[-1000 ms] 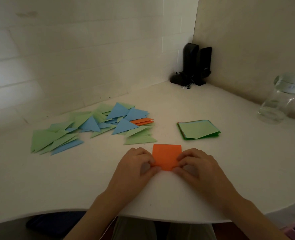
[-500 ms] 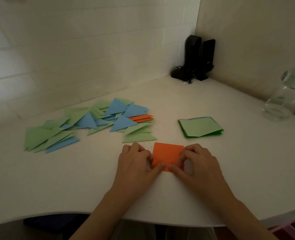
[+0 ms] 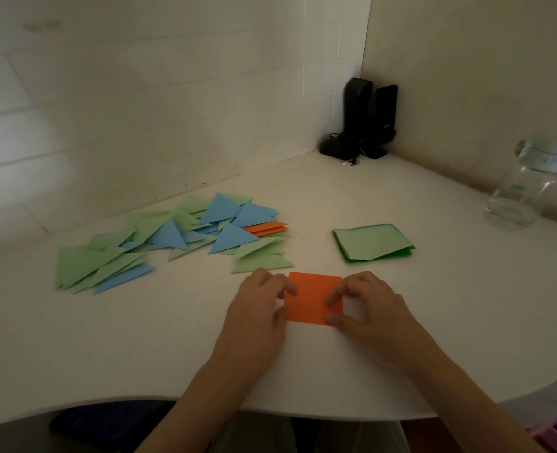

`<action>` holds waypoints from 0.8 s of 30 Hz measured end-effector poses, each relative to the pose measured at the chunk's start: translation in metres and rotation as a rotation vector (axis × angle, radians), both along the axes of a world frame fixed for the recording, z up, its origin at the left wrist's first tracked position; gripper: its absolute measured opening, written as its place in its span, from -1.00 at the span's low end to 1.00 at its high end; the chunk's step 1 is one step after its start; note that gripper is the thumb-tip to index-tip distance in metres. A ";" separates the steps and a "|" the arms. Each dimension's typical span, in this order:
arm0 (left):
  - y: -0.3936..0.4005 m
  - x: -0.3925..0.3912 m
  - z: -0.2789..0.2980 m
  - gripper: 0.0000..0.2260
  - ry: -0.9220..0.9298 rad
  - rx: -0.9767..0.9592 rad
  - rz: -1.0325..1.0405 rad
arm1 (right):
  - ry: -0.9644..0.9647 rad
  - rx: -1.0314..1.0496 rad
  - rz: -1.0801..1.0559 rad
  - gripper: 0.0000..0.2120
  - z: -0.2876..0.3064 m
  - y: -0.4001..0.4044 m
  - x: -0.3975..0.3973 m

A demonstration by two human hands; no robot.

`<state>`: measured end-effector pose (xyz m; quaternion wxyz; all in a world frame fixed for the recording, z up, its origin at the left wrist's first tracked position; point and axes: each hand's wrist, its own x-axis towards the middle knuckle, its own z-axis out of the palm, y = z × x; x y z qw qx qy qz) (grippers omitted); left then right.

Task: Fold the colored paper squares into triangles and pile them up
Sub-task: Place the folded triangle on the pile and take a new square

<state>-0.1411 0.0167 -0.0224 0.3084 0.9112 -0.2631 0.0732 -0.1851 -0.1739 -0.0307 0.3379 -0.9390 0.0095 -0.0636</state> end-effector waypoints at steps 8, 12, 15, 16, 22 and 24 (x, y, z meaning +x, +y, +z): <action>-0.035 -0.029 -0.017 -0.74 -0.148 0.080 -0.057 | -0.035 0.028 0.037 -0.80 -0.001 -0.003 -0.007; -0.029 -0.028 -0.014 -0.53 -0.105 0.161 -0.053 | -0.036 0.066 0.012 -0.50 0.016 -0.017 -0.010; -0.019 -0.022 -0.011 -0.54 -0.089 0.220 -0.103 | -0.022 -0.014 0.006 -0.39 0.015 -0.023 -0.008; -0.015 -0.019 -0.010 -0.57 -0.068 0.217 -0.131 | -0.013 -0.010 0.030 -0.36 0.014 -0.022 -0.009; 0.004 0.006 -0.003 -0.64 -0.008 0.153 -0.264 | -0.073 0.209 0.186 -0.31 0.012 -0.012 -0.010; 0.007 0.010 -0.003 -0.63 -0.040 0.179 -0.282 | -0.097 0.317 0.188 -0.36 0.010 -0.009 -0.009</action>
